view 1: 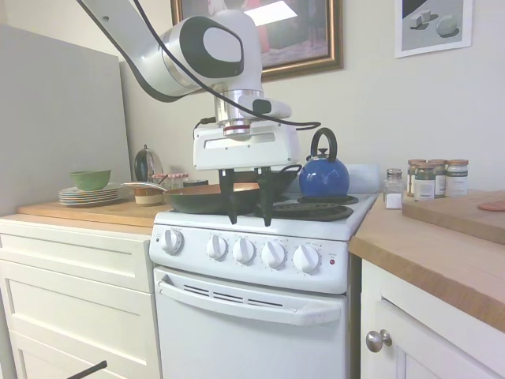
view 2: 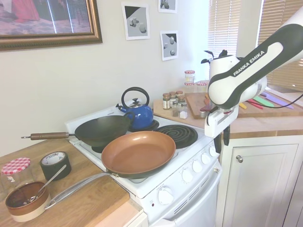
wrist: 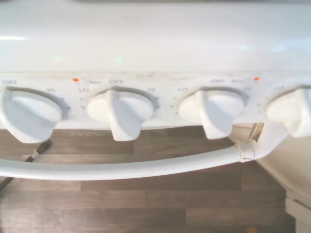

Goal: Turn on the stove on the bottom right

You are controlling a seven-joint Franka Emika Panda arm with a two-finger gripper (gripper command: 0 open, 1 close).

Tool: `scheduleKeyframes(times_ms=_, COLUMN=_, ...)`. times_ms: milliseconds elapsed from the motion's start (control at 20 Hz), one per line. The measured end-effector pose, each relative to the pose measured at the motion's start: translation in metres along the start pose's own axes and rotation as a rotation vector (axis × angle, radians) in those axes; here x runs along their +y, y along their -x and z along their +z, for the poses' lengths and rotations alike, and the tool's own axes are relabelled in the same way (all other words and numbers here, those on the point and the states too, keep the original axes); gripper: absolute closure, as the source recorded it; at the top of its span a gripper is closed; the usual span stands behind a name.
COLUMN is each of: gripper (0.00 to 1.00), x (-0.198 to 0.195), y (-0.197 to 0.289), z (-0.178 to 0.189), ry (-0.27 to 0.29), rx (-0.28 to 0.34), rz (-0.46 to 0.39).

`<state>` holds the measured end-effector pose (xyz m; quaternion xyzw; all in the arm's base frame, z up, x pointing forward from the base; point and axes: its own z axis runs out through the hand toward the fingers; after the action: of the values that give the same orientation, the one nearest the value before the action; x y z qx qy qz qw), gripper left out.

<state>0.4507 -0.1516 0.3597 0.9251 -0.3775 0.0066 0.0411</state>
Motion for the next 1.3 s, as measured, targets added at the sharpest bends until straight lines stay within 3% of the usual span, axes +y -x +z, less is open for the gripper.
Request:
scheduleKeyframes(times_ms=800, gripper=1.0, x=0.011, y=-0.017, z=0.022, ry=-0.003, rx=0.033, rz=0.049)
scheduleKeyframes(times_ms=1300, gripper=1.0, x=0.013, y=-0.053, z=0.043, ry=0.026, rx=0.064, rz=0.068)
